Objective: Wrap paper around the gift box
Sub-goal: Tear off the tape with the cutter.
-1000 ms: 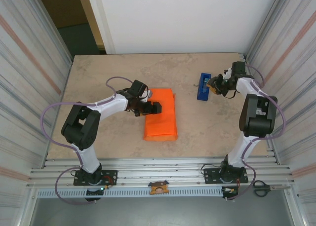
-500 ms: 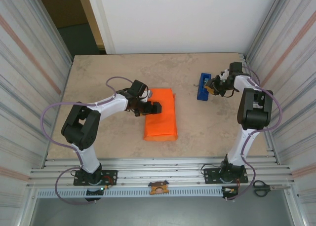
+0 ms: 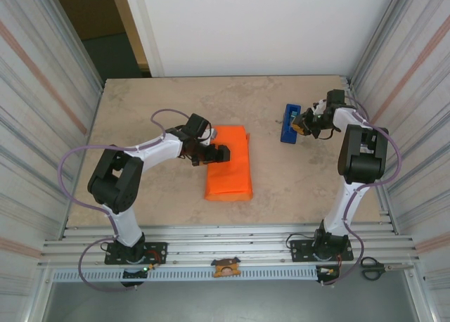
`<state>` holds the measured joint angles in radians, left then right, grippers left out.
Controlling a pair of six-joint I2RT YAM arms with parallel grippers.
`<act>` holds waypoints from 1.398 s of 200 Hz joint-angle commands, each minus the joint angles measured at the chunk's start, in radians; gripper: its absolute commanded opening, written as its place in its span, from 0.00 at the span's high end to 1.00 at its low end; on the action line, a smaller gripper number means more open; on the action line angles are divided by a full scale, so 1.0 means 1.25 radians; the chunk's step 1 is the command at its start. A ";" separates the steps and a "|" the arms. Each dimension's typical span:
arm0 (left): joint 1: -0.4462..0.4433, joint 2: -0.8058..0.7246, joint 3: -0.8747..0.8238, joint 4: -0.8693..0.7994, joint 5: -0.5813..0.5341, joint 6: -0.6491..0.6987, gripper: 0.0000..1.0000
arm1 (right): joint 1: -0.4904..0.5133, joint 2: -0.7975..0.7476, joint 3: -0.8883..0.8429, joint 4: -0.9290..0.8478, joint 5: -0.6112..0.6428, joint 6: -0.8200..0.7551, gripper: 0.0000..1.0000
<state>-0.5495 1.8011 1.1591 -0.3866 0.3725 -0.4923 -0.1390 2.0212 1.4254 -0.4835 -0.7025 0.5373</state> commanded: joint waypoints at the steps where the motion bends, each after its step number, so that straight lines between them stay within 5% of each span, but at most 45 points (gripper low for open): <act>1: -0.027 0.073 -0.033 -0.065 -0.054 0.046 0.12 | 0.000 0.014 0.010 -0.017 -0.016 -0.016 0.83; 63: -0.027 0.073 -0.036 -0.063 -0.051 0.046 0.12 | 0.000 0.002 0.012 -0.012 -0.018 -0.008 0.86; 124: -0.027 0.078 -0.036 -0.059 -0.051 0.044 0.13 | -0.001 -0.008 0.027 -0.013 -0.035 0.005 1.00; 194: -0.027 0.083 -0.046 -0.055 -0.056 0.041 0.13 | -0.003 -0.076 0.057 -0.011 -0.084 0.082 1.00; 279: -0.027 0.083 -0.049 -0.053 -0.055 0.042 0.13 | 0.004 -0.206 -0.172 0.084 -0.119 0.168 1.00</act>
<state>-0.5495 1.8027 1.1591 -0.3862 0.3729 -0.4904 -0.1444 1.8481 1.2945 -0.4038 -0.7818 0.6945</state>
